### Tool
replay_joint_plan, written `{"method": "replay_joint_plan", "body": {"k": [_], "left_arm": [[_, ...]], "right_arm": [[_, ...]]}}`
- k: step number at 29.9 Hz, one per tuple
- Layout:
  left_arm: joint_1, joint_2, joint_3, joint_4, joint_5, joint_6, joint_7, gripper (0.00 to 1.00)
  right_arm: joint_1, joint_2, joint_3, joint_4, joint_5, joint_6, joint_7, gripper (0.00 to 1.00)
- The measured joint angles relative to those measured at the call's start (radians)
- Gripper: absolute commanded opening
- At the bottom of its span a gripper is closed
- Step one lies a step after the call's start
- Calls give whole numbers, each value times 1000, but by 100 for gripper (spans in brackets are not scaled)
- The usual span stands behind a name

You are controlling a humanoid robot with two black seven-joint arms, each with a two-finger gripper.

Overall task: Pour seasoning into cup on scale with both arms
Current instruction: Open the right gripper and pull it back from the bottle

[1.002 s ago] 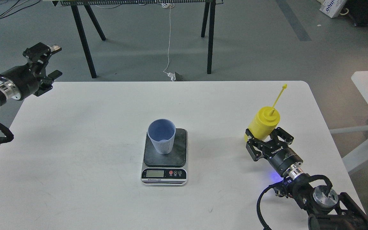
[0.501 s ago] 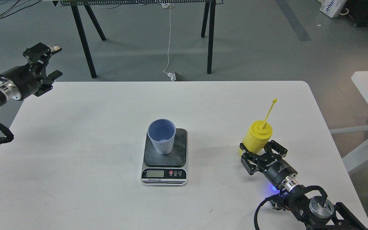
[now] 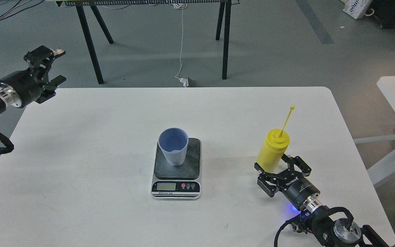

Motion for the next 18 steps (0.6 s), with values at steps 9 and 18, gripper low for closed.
{"method": "replay_joint_plan", "body": {"k": [9,18], "left_arm": [[0,-4,0,1,0,0,0,99],[0,-7,-7,1,-3,0,0,99]], "right_arm": [[-181,-115,3,214,4,0,0,94],[-365,-349,66,472,74,0,0,97]]}}
